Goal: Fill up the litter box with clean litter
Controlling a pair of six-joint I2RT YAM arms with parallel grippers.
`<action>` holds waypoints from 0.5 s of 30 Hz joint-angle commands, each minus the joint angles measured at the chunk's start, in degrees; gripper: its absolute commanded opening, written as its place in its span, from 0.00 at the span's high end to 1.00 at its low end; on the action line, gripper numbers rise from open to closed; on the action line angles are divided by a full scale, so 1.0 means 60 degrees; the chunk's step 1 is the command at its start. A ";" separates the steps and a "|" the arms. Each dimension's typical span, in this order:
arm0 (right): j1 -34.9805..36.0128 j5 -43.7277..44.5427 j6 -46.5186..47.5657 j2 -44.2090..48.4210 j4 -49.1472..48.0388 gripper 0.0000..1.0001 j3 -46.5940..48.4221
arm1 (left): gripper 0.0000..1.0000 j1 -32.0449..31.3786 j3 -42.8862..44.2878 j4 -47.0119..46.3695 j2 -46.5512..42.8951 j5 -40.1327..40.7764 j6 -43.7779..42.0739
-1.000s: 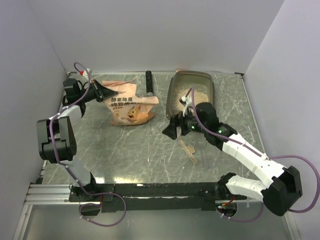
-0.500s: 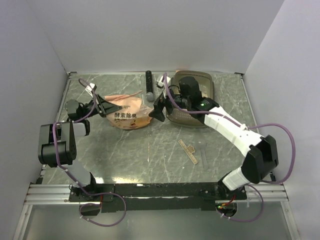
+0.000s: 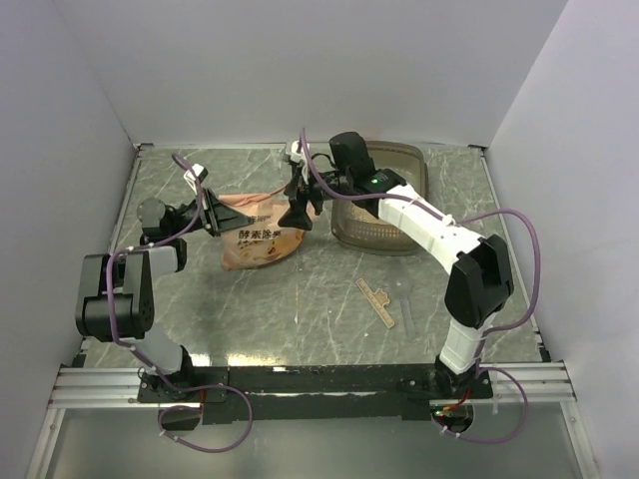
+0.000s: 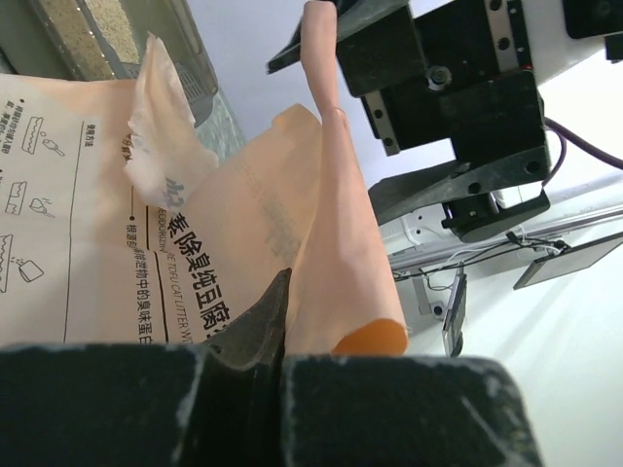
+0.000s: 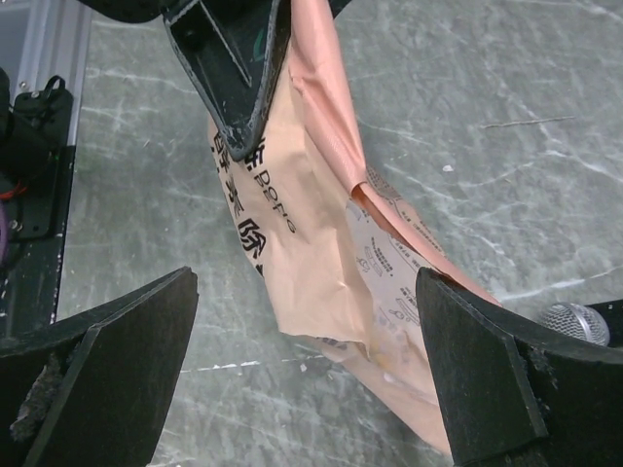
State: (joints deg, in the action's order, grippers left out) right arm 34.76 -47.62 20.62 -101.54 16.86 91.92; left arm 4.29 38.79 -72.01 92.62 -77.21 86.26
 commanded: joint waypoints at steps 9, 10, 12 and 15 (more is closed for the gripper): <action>0.0051 -0.0940 0.0753 -0.1343 0.0339 0.00 0.1526 | 0.99 -0.0071 0.0143 -0.5533 -0.0714 -0.0418 0.0272; 0.0080 -0.1014 0.0709 -0.1416 0.0324 0.00 0.1569 | 0.99 -0.0071 0.0142 -0.5475 -0.0758 -0.0418 0.0214; 0.0080 -0.1219 0.0665 -0.1563 0.0310 0.00 0.1614 | 0.99 -0.0071 0.0142 -0.5343 -0.0803 -0.0418 0.0111; 0.0124 -0.1395 0.0723 -0.1695 0.0484 0.02 0.1599 | 0.99 -0.0071 0.0128 -0.5474 -0.0832 -0.0360 0.0228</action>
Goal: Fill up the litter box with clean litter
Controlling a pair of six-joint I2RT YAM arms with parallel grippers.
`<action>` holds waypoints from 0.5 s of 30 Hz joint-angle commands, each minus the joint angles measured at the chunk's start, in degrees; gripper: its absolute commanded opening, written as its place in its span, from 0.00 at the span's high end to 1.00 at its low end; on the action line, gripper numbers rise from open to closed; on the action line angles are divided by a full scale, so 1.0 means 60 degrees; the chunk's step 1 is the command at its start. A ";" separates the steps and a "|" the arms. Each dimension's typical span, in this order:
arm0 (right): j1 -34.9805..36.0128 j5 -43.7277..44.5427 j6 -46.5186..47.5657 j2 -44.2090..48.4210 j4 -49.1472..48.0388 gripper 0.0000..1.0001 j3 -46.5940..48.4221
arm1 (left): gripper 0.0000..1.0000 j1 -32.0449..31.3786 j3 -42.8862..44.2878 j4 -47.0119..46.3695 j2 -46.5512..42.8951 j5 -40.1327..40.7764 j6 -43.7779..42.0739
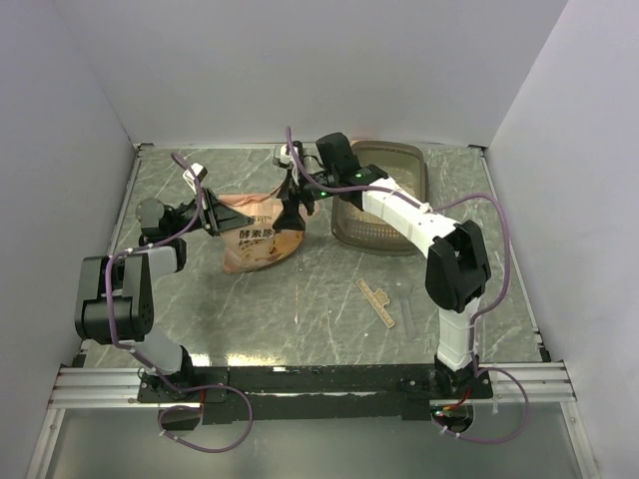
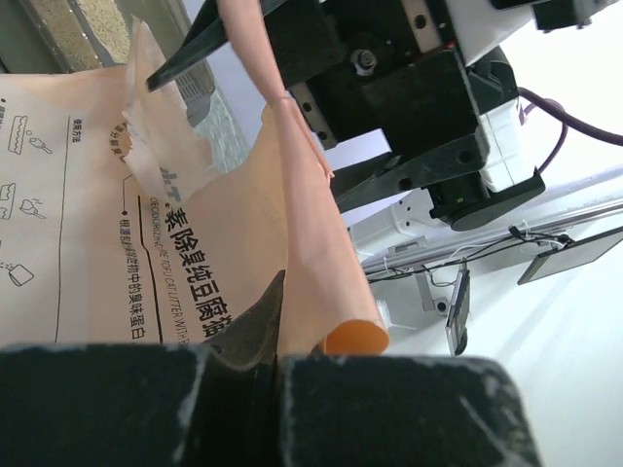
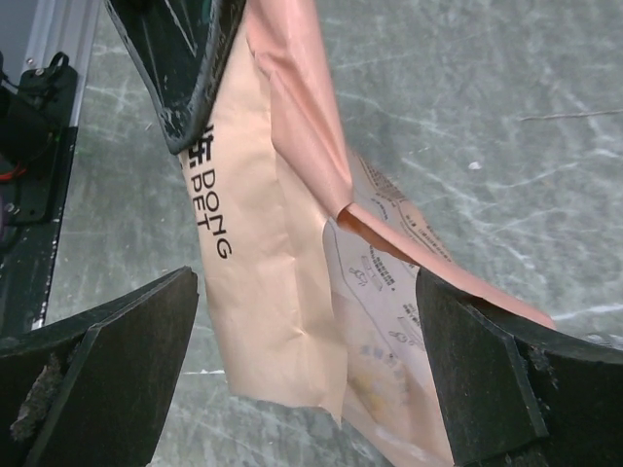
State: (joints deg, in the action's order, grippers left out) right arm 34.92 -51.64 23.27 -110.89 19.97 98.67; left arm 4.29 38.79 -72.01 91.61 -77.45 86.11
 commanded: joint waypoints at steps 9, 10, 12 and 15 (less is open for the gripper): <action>0.0259 -0.1062 0.0341 -0.0357 0.0657 1.00 0.0679 | 0.99 -0.0071 0.0084 -0.4540 -0.0986 -0.0114 -0.0317; 0.0318 -0.1018 0.0341 -0.0284 0.0555 1.00 0.0446 | 0.99 -0.0071 0.0069 -0.4363 -0.1030 -0.0013 -0.0521; 0.0377 -0.0945 0.0225 0.0067 0.0205 1.00 0.0109 | 0.97 -0.0057 0.0171 -0.3924 -0.1205 0.0091 -0.0727; 0.0435 -0.0682 -0.0361 0.0741 -0.0776 1.00 -0.0711 | 0.83 -0.0042 0.0609 -0.1000 -0.1513 0.0383 -0.2013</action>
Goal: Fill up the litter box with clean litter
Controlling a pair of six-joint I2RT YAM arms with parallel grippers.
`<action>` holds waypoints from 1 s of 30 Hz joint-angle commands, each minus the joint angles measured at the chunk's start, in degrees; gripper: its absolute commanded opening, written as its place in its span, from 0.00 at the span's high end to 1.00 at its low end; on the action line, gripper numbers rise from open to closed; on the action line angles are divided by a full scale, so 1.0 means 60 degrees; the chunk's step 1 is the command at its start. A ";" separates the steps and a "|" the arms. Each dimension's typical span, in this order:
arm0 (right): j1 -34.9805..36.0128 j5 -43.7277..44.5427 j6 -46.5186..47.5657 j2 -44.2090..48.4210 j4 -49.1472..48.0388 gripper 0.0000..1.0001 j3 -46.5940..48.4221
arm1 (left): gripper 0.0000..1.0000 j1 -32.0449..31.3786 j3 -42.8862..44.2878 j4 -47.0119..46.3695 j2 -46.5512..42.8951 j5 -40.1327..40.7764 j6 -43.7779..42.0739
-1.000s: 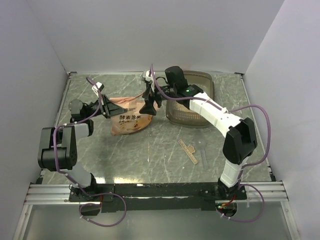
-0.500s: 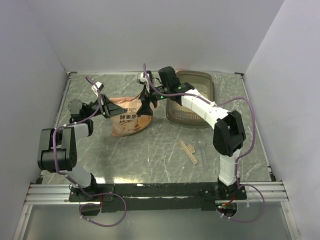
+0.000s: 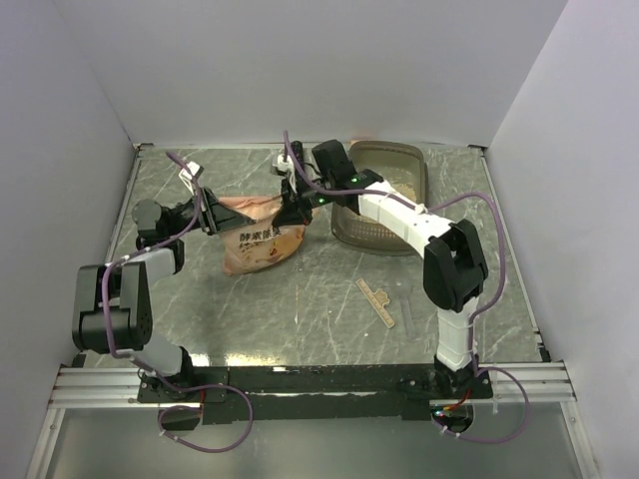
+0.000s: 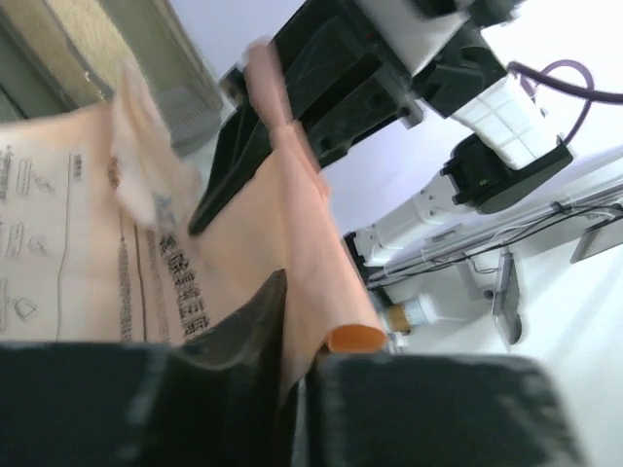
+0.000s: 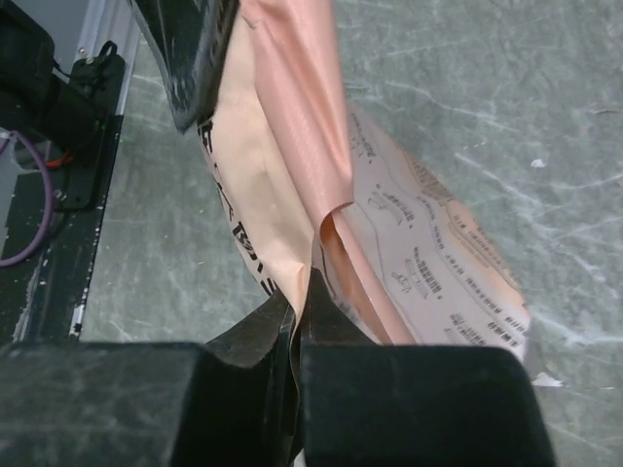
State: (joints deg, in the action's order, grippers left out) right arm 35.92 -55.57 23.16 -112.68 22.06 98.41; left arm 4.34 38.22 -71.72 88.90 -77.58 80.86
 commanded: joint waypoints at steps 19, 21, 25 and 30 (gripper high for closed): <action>0.3182 0.8028 -0.3097 0.3004 -0.0763 1.00 -0.0832 | 0.39 -0.0313 0.5204 1.7212 -0.4972 1.0058 -0.9565; 0.3446 0.8629 -0.3214 0.2990 -0.0470 1.00 -0.0685 | 0.39 -0.0386 0.4795 1.7038 -0.5352 1.0001 -0.9507; 0.3695 1.0103 -0.3697 0.3135 0.0057 1.00 -0.0741 | 0.38 -0.0664 0.4514 1.6861 -0.5574 0.9328 -0.9492; 0.4163 1.1939 -0.4531 0.3414 0.0497 1.00 -0.1108 | 0.39 -0.1119 0.5317 1.7739 -0.5238 0.9328 -0.9347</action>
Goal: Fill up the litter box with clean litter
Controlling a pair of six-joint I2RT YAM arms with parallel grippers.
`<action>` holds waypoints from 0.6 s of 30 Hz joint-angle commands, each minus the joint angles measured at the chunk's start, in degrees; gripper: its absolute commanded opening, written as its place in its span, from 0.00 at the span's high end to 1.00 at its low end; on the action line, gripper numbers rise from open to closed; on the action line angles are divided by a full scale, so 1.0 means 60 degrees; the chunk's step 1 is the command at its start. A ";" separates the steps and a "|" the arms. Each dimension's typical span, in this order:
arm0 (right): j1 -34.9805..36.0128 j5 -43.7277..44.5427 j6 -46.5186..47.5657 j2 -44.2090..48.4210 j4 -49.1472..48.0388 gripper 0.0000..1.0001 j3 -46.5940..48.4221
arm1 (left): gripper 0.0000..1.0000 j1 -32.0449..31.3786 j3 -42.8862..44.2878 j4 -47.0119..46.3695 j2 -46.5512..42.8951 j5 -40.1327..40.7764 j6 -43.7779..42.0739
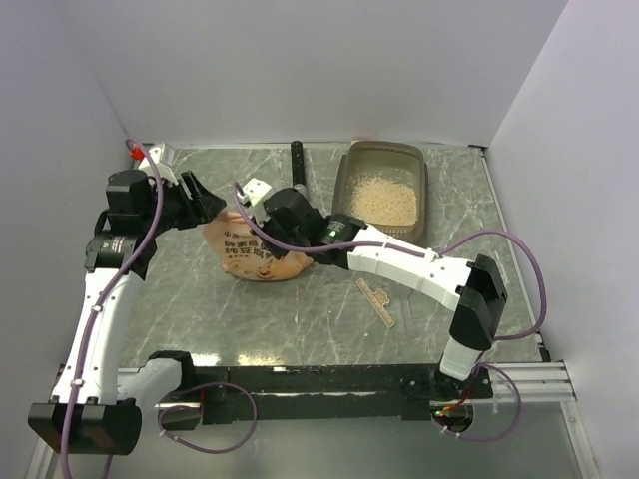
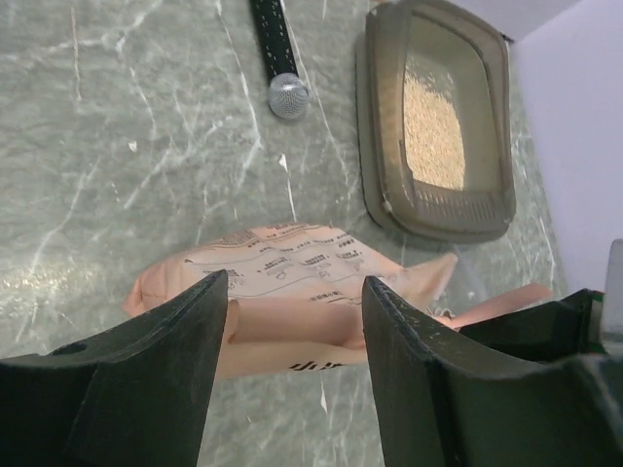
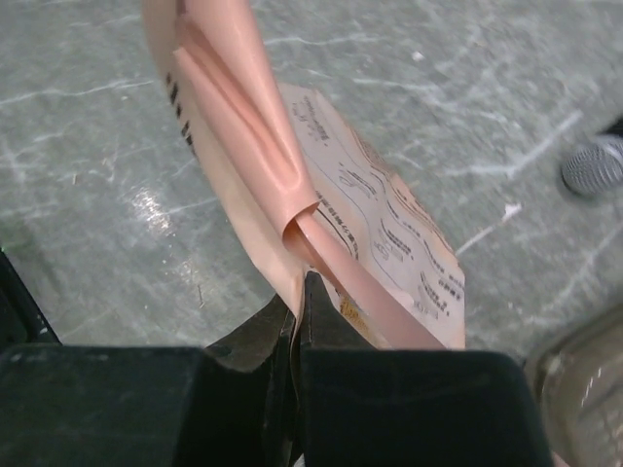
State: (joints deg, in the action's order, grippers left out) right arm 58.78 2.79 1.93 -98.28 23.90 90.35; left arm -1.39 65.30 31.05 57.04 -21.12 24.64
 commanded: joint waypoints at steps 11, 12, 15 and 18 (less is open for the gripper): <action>0.1232 0.4412 -0.1655 0.0590 0.0571 1.00 0.1391 | 0.39 -0.0296 0.2666 0.2017 -0.0102 0.1001 0.0112; 0.1291 0.4587 -0.1641 0.0531 0.0601 1.00 0.1581 | 0.39 -0.0296 0.2667 0.2061 -0.0073 0.0987 0.0082; 0.1394 0.5189 -0.1437 0.0253 0.0791 1.00 0.2414 | 0.40 -0.0296 0.2448 0.2091 -0.0028 0.0899 0.0038; 0.1423 0.5570 -0.1057 -0.0011 0.0894 1.00 0.2900 | 0.40 -0.0296 0.2140 0.1930 -0.0101 0.0782 0.0038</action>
State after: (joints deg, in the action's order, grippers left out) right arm 66.26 27.00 -6.57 -100.31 35.70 98.13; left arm -2.98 79.57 42.02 56.51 -16.64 25.26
